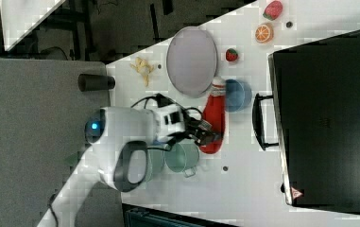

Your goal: Pick ketchup from strainer and place it on the table

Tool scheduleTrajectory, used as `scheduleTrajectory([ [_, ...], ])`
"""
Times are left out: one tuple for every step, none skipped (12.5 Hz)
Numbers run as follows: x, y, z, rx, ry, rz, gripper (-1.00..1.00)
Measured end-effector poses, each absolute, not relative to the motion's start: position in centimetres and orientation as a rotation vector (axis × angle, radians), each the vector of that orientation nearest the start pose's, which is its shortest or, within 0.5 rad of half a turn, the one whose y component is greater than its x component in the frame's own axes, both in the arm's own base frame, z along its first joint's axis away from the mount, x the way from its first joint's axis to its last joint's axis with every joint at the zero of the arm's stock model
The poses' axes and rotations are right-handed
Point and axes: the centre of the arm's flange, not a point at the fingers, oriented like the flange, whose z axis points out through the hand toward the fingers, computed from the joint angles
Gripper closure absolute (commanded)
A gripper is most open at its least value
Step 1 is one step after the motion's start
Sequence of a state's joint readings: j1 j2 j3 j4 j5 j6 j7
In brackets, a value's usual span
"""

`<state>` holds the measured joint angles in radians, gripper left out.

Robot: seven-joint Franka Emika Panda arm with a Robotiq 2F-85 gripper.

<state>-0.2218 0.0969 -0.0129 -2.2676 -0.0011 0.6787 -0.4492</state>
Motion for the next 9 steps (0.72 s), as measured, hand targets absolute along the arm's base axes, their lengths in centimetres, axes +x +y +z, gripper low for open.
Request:
scheduleTrajectory([
  [50.0,-12.1,29.5,-3.026,0.865,0.159,-0.25],
  [50.0,-11.6,28.1,-3.034,0.843,0.14,-0.25],
  [50.1,-10.5,26.4,-3.037,0.818,0.144,-0.25],
  [50.5,-9.3,24.5,-3.044,0.783,0.156,-0.25],
  [50.6,-7.8,22.4,-3.051,0.743,0.186,-0.25],
  [50.5,-6.4,20.1,-3.059,0.698,0.214,-0.25],
  [50.2,-5.1,18.1,-3.064,0.658,0.243,-0.25],
  [49.6,-4.1,16.3,-3.071,0.623,0.292,-0.31],
  [48.9,-3.3,14.8,-3.069,0.605,0.322,-0.51],
])
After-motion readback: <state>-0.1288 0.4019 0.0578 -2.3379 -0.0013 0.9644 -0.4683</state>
